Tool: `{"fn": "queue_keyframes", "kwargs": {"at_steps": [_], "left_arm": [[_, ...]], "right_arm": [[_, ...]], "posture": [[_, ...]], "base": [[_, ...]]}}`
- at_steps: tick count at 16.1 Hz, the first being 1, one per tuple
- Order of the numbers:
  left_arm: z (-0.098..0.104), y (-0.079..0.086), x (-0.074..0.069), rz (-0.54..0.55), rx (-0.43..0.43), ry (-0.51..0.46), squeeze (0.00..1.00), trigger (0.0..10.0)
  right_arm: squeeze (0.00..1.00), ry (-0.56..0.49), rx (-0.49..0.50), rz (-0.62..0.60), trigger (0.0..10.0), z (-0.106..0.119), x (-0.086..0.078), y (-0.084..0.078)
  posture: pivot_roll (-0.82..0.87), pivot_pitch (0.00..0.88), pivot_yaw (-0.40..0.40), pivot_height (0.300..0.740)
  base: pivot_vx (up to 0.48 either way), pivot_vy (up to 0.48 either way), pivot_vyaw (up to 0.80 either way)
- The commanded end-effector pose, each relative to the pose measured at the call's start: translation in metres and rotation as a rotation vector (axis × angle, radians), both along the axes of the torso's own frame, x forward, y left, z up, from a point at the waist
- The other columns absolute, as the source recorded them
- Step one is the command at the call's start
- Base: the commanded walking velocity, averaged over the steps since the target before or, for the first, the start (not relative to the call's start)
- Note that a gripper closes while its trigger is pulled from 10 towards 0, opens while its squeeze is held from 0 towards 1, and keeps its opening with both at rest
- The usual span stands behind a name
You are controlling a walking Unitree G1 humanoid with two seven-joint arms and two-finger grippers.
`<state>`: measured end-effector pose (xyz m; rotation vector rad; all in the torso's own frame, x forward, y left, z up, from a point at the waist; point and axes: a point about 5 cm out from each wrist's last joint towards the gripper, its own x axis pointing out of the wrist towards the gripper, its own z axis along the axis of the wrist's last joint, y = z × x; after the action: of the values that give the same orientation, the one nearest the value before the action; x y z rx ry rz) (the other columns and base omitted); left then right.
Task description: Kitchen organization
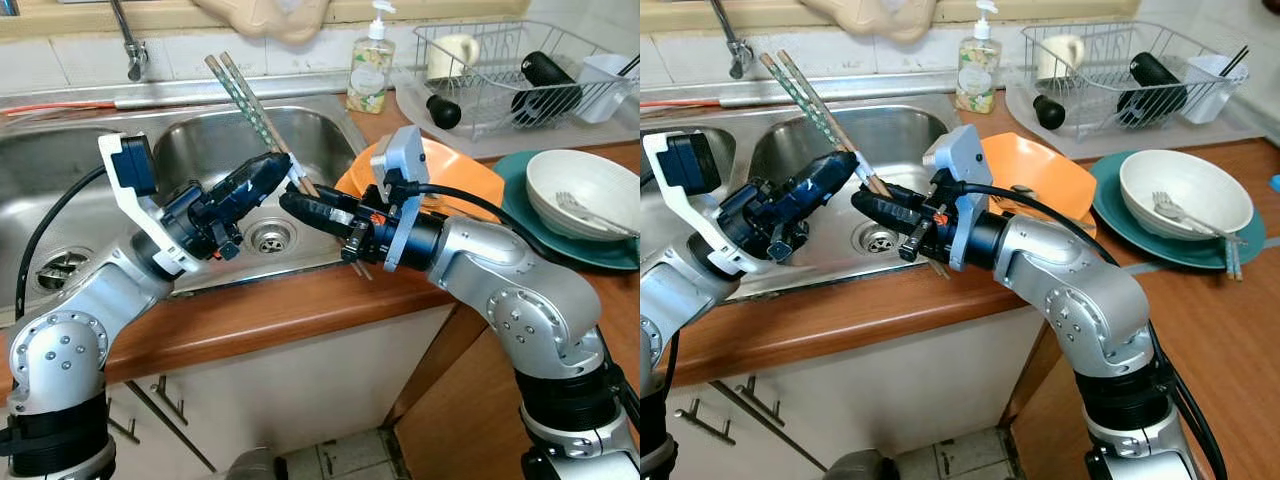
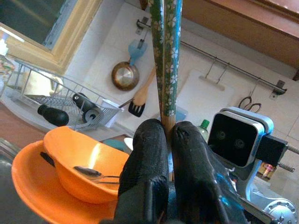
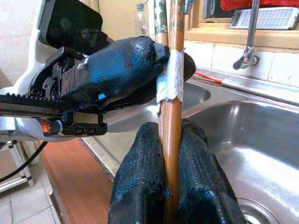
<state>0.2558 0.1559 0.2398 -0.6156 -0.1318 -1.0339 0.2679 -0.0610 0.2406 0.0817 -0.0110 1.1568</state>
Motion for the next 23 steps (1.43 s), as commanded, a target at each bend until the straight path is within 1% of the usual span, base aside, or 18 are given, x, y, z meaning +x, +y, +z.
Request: {"fn": "queue_keyframes", "kwargs": {"at_steps": [1,3,4,5,6,7,8,11,12,13,14,15,16,22,23], "left_arm": [[0.008,-0.008,-0.001,-0.012,0.022,-0.036,0.00,0.0],[0.007,-0.010,0.003,-0.007,0.032,-0.028,0.00,0.0],[0.007,-0.008,0.006,0.040,0.046,-0.012,0.00,10.0],[0.006,-0.007,0.008,0.064,0.050,0.003,0.00,10.0],[0.005,-0.007,0.010,0.079,0.046,0.023,0.00,10.0],[0.005,-0.006,0.010,0.084,0.047,0.028,0.57,10.0],[0.005,-0.006,0.012,0.097,0.034,0.033,1.00,10.0],[0.007,-0.007,0.013,0.100,0.050,0.018,1.00,10.0],[0.007,-0.009,0.013,0.094,0.053,0.015,0.18,10.0],[0.006,-0.011,0.013,0.089,0.052,0.019,0.00,10.0],[0.005,-0.013,0.012,0.073,0.048,0.023,0.00,5.3],[0.005,-0.013,0.011,0.067,0.046,0.023,0.00,5.3],[0.005,-0.015,0.010,0.045,0.006,0.030,0.00,0.0],[0.007,-0.013,0.011,0.048,-0.001,0.016,0.00,0.0],[0.007,-0.013,0.011,0.046,-0.001,0.016,0.00,0.0]], "right_arm": [[0.00,0.000,-0.024,0.009,10.0,-0.003,0.000,0.005],[0.00,-0.001,-0.023,-0.003,10.0,-0.003,0.001,0.003],[0.00,-0.002,-0.017,-0.001,10.0,-0.002,0.001,0.003],[0.00,-0.001,-0.014,0.000,10.0,-0.002,0.000,0.003],[0.00,0.001,-0.011,0.002,9.5,-0.002,-0.001,0.003],[0.00,0.003,-0.009,0.004,8.2,-0.002,-0.001,0.003],[0.00,0.011,-0.002,0.017,0.1,-0.004,-0.003,0.003],[0.00,0.021,0.009,0.034,0.0,-0.005,-0.004,0.005],[0.00,0.022,0.010,0.037,0.0,-0.005,-0.004,0.005],[0.00,0.021,0.010,0.041,0.0,-0.005,-0.004,0.005],[0.00,0.021,0.010,0.041,0.0,-0.005,-0.004,0.005],[0.00,0.021,0.009,0.041,0.0,-0.005,-0.004,0.005],[0.00,0.020,0.010,0.039,0.0,-0.005,-0.004,0.004],[0.00,0.014,0.013,0.028,0.0,-0.005,-0.003,0.006],[0.00,0.012,0.012,0.025,1.5,-0.005,-0.003,0.006]], "posture": [[0.07,0.000,0.017,0.716],[0.07,0.000,0.019,0.716],[0.06,0.000,0.023,0.716],[0.06,0.000,0.025,0.716],[0.06,0.000,0.025,0.716],[0.06,0.000,0.025,0.716],[0.06,0.000,0.026,0.716],[0.06,0.000,0.026,0.716],[0.06,0.000,0.025,0.716],[0.06,0.000,0.026,0.716],[0.06,0.000,0.026,0.716],[0.06,0.000,0.026,0.716],[0.06,0.000,0.026,0.716],[0.06,0.000,0.037,0.716],[0.06,0.000,0.038,0.716]], "base": [[0.000,0.000,0.00],[0.000,0.000,0.00],[0.000,0.000,0.00],[0.000,0.000,0.00],[0.000,0.000,0.00],[0.000,0.000,0.00],[0.000,0.000,0.00],[0.000,0.000,0.00],[0.000,0.000,0.00],[0.000,0.000,0.00],[0.000,0.000,0.00],[0.000,0.000,0.00],[0.000,0.000,0.00],[0.000,0.000,0.00],[0.000,0.000,0.00]]}}
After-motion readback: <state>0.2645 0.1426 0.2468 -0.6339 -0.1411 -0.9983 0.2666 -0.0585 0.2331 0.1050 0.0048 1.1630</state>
